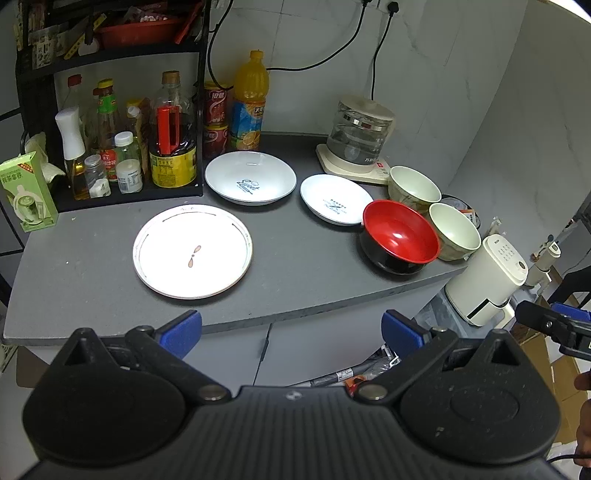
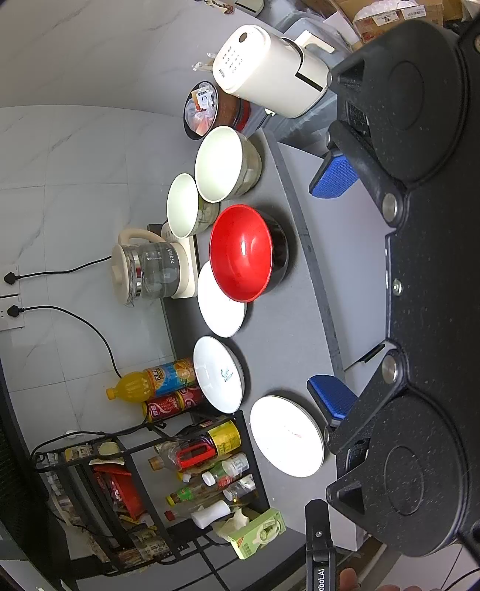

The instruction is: Organize plates and bowls

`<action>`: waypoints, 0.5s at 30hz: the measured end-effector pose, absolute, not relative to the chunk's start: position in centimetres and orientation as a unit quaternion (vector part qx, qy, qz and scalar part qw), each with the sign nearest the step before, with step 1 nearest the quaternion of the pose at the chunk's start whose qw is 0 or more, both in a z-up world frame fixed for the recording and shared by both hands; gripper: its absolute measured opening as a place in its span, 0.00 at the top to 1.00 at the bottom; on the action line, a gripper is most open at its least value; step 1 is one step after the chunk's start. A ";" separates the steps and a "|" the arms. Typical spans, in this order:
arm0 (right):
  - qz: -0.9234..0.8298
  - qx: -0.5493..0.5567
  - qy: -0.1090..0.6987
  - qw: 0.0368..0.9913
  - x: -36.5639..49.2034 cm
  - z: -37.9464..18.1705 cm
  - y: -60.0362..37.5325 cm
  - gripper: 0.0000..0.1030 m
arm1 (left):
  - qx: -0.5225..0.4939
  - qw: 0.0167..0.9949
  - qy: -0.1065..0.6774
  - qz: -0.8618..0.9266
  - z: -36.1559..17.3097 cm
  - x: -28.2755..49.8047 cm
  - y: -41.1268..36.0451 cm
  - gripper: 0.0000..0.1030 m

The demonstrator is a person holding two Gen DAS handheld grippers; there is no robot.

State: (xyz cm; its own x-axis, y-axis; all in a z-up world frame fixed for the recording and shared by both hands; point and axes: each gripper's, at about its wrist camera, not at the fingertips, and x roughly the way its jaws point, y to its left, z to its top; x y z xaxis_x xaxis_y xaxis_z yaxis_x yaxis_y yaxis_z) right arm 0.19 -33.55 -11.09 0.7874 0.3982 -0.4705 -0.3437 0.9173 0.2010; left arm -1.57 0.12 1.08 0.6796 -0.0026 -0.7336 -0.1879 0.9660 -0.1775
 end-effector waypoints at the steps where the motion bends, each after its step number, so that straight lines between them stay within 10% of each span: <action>1: 0.196 0.053 0.260 0.944 0.2 -11.1 -33.5 0.00 | -0.119 0.909 0.397 0.051 1.2 -1.5 0.0 0.01; 15: 0.189 0.053 0.263 0.944 -0.3 -10.8 -34.1 0.00 | -0.121 0.910 0.393 0.044 1.6 -1.3 -0.6 0.01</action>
